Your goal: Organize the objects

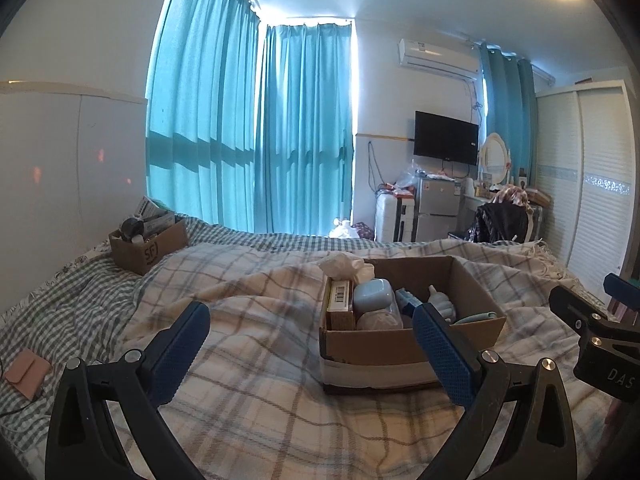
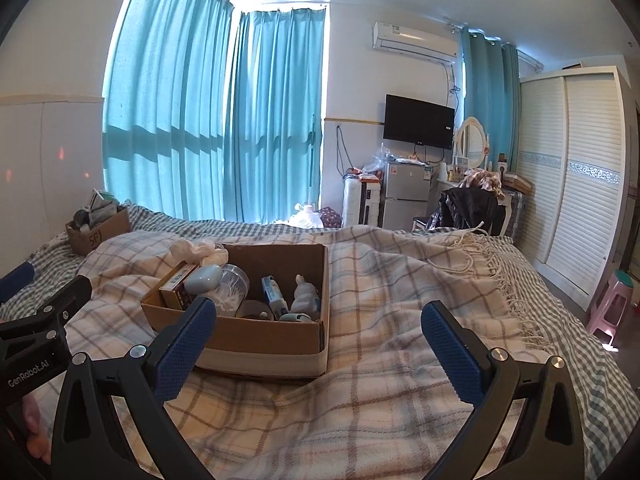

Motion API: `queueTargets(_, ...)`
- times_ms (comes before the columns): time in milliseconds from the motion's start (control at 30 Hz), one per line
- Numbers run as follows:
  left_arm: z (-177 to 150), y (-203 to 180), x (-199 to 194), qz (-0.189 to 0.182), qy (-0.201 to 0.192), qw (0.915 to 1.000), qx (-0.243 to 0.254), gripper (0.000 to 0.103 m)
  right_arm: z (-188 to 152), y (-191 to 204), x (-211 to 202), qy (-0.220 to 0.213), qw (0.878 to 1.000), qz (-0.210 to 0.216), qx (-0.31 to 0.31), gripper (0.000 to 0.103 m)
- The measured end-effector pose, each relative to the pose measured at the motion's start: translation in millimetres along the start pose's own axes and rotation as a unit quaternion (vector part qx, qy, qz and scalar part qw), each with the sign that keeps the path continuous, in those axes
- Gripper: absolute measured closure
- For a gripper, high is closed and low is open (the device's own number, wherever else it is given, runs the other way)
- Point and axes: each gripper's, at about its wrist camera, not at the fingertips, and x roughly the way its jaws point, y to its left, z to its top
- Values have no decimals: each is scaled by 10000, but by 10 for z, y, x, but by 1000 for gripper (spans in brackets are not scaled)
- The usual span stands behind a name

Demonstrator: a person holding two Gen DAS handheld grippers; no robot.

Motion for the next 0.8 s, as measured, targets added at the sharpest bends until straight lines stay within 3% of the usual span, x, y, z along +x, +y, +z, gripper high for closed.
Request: queueTargets(800,-26,-7,-37,-21,1,10000,15,0,-16,77,-97,-120,9996,-106,-220,0)
